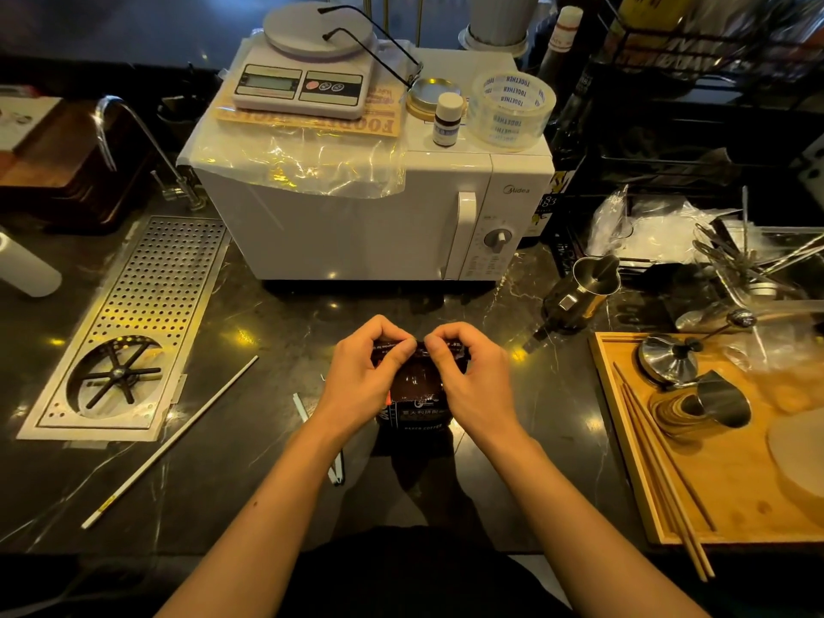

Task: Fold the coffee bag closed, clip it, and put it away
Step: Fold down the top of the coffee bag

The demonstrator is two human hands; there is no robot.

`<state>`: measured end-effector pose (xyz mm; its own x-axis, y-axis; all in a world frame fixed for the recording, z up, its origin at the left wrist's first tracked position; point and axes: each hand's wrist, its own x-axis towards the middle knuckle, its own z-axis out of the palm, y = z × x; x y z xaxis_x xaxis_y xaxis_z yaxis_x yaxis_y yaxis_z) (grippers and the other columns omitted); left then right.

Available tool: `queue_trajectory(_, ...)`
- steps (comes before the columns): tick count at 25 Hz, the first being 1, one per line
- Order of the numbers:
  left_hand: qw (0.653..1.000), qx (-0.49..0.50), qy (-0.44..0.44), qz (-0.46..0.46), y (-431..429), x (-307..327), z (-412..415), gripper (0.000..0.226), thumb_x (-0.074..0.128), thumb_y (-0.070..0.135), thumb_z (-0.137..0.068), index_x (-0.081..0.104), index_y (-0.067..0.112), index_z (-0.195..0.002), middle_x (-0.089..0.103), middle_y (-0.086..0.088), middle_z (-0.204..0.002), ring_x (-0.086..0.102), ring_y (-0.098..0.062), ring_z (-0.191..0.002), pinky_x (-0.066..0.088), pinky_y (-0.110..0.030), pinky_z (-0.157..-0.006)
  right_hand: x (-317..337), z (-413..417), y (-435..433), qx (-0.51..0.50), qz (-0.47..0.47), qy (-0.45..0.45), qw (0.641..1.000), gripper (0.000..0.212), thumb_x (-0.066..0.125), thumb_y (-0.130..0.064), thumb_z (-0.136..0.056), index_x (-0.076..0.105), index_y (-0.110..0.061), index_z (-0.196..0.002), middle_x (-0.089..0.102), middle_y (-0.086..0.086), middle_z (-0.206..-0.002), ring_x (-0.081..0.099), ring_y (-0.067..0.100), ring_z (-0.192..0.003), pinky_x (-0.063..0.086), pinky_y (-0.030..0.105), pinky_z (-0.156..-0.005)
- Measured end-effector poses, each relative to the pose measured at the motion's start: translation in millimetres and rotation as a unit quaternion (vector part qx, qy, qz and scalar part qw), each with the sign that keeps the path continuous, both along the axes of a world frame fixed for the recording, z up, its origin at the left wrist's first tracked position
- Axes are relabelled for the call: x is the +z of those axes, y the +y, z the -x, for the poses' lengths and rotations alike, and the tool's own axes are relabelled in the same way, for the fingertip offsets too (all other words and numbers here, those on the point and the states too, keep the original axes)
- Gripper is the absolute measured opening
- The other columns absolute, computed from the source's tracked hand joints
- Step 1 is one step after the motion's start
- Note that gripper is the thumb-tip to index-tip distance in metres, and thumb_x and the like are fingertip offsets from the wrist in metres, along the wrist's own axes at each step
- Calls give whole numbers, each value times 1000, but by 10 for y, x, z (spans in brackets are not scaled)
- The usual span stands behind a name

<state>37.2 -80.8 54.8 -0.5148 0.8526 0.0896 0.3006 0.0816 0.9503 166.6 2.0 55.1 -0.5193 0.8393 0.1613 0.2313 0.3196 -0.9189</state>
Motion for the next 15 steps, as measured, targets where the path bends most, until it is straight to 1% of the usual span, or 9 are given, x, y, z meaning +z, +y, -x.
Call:
queue_trajectory(2, 1000, 3, -11, -6, -6, -13, -8, 3, 64, 14, -91, 67, 16, -89, 68, 4, -84, 65, -8, -81, 53, -21, -71, -12, 26, -1, -17, -45, -16, 999, 9, 65, -13, -90, 68, -19, -83, 65, -12, -80, 62, 4, -81, 47, 16, -71)
queue_trajectory(3, 999, 20, -26, -10, -8, -31, -23, 2, 66, 15, -90, 68, 15, -89, 69, 4, -84, 66, -9, -82, 54, -20, -71, -15, 38, -2, -29, -46, -15, 998, 10, 66, -13, -89, 68, -19, -81, 65, -12, -79, 62, 4, -80, 47, 16, -71)
queue_trajectory(4, 997, 47, -52, -16, -9, -46, -41, 0, 69, 16, -88, 68, 16, -88, 70, 4, -84, 68, -10, -82, 55, -23, -72, -14, 46, -5, -42, -38, -10, 998, 10, 67, -13, -88, 68, -20, -81, 66, -13, -78, 63, 4, -80, 48, 16, -71)
queue_trajectory(6, 988, 99, -116, -22, -8, -68, -68, 7, 74, 18, -83, 68, 22, -81, 71, 5, -79, 70, -14, -80, 59, -33, -70, -7, 45, -15, -59, -8, 1, 998, 7, 70, -16, -87, 70, -21, -81, 68, -12, -78, 64, 4, -79, 49, 17, -71)
queue_trajectory(7, 985, 104, -133, -26, -6, -79, -71, 11, 74, 18, -82, 67, 24, -77, 70, 5, -77, 70, -16, -79, 59, -36, -68, -5, 30, -23, -64, 4, 7, 998, 6, 71, -18, -86, 71, -21, -81, 69, -12, -77, 65, 5, -78, 50, 18, -71)
queue_trajectory(10, 986, 74, -144, -38, 7, -81, -78, 13, 71, 12, -84, 67, 21, -76, 70, 7, -74, 68, -11, -76, 57, -31, -67, 6, -44, -24, -77, 43, 31, 996, 4, 76, -19, -82, 74, -22, -80, 72, -10, -76, 68, 6, -77, 56, 27, -72)
queue_trajectory(12, 986, 63, -147, -42, -7, -77, -73, 12, 70, 11, -86, 68, 20, -77, 71, 8, -75, 68, -10, -77, 57, -30, -69, 13, -79, -2, -90, 74, 44, 992, 6, 80, -21, -78, 74, -21, -77, 73, -6, -74, 70, 11, -75, 60, 34, -71)
queue_trajectory(14, 988, 52, -143, -38, -32, -83, -62, 12, 68, 13, -88, 70, 21, -80, 71, 8, -76, 69, -11, -78, 58, -30, -71, 22, -97, 8, -105, 88, 41, 990, 10, 82, -22, -75, 73, -18, -75, 72, -3, -71, 70, 14, -71, 60, 35, -68)
queue_trajectory(15, 988, 47, -143, -36, -40, -87, -58, 10, 67, 14, -88, 70, 20, -81, 72, 8, -77, 69, -11, -79, 58, -30, -71, 32, -99, 9, -106, 87, 39, 990, 10, 81, -20, -76, 72, -19, -73, 71, -3, -70, 70, 13, -70, 60, 34, -67)
